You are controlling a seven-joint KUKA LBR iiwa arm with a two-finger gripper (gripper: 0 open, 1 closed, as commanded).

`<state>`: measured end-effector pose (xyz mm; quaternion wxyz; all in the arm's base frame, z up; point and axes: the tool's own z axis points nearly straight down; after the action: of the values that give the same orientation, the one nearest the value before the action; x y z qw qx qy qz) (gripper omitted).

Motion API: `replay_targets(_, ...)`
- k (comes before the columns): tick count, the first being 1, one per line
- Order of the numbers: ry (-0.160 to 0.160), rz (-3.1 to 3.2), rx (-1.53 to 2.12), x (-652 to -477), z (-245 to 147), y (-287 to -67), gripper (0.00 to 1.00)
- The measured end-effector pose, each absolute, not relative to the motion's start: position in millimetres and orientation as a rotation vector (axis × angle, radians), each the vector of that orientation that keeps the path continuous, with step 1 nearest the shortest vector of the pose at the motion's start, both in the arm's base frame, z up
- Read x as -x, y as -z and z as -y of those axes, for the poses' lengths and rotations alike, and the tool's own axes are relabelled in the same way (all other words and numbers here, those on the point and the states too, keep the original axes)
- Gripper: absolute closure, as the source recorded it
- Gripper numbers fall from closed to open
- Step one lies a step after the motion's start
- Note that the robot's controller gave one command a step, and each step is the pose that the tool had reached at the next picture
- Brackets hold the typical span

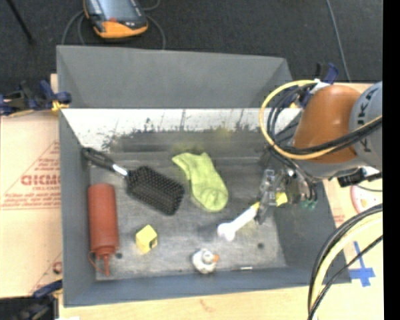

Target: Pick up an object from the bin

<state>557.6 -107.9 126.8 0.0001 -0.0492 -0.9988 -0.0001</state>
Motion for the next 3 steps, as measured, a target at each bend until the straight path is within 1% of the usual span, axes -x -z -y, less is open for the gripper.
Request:
replay_targets(1, -0.001, 3.139, 0.093, -543.8, 102, -193, 1.0)
replay_targets(2, -0.006, 3.154, 0.03, -520.8, 127, -162, 1.0)
replay_targets(3, -0.004, 3.149, 0.024, -515.1, 132, -146, 1.0)
